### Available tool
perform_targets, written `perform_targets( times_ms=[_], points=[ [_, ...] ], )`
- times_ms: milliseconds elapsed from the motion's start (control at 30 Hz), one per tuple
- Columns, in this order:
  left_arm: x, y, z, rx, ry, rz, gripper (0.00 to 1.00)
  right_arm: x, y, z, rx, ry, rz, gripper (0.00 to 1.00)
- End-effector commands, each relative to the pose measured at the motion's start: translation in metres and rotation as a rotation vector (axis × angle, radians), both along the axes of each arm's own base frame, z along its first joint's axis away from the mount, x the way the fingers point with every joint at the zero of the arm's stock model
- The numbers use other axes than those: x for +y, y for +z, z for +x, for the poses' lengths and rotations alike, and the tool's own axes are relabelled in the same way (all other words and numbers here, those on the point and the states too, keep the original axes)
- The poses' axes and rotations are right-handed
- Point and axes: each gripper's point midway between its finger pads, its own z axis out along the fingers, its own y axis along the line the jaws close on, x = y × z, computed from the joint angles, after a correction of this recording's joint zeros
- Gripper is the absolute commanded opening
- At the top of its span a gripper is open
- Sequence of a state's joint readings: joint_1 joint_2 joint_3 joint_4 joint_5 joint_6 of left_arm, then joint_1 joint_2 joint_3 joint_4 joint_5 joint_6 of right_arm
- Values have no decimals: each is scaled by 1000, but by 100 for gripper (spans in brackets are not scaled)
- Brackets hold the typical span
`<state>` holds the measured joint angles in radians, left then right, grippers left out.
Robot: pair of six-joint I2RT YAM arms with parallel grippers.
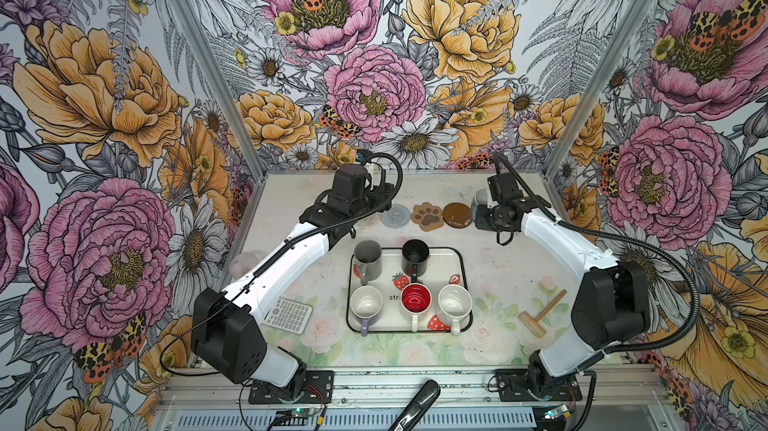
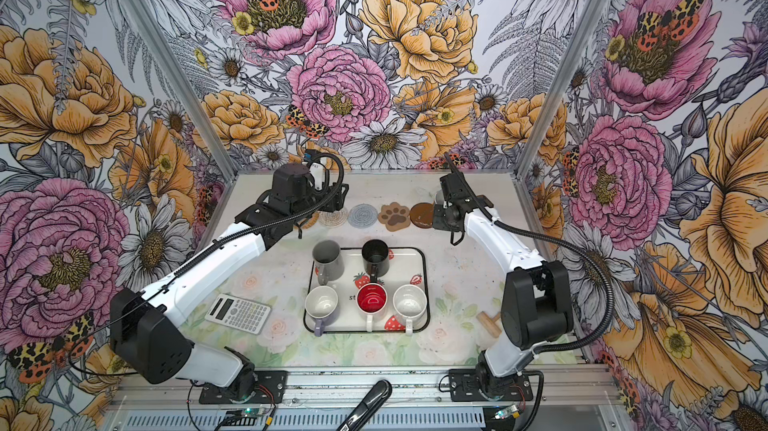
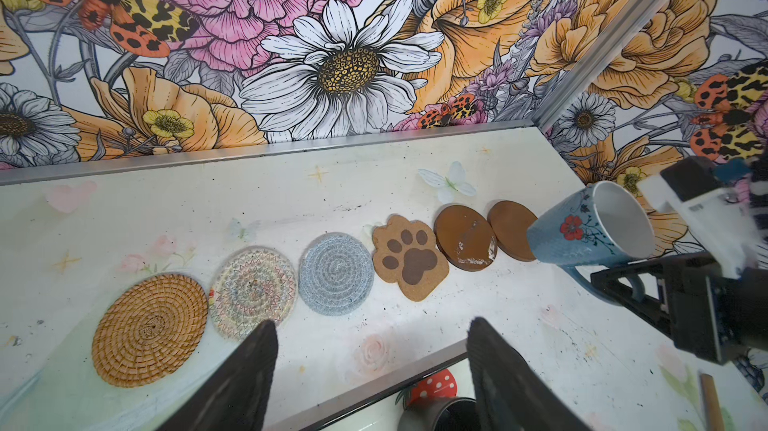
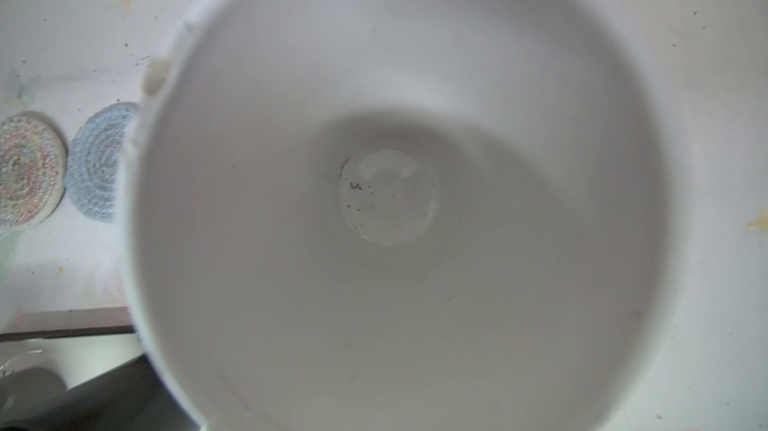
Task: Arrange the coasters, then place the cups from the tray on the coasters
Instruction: 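Lift the white mug with right gripper toward the wooden coasters, then set blue flowered mug on farthest wooden coaster while left gripper lowers to tray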
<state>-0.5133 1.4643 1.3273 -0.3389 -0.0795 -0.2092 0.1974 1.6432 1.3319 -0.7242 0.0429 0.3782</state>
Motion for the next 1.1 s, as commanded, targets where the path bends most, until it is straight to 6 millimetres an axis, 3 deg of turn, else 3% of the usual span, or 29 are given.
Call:
perform_targets(
  times_ms=[0,333,1067],
  points=[
    [11,12,-2,-41,30,-1,74,-10,11,25,-52,17,-1,0],
    [13,10,-1,-35,42,-2,73,-44,-3,51,-28,-35,-5,0],
    [14,9,0,-29,47,-10,73,-52,-39,64,43,-42,-46,0]
  ],
)
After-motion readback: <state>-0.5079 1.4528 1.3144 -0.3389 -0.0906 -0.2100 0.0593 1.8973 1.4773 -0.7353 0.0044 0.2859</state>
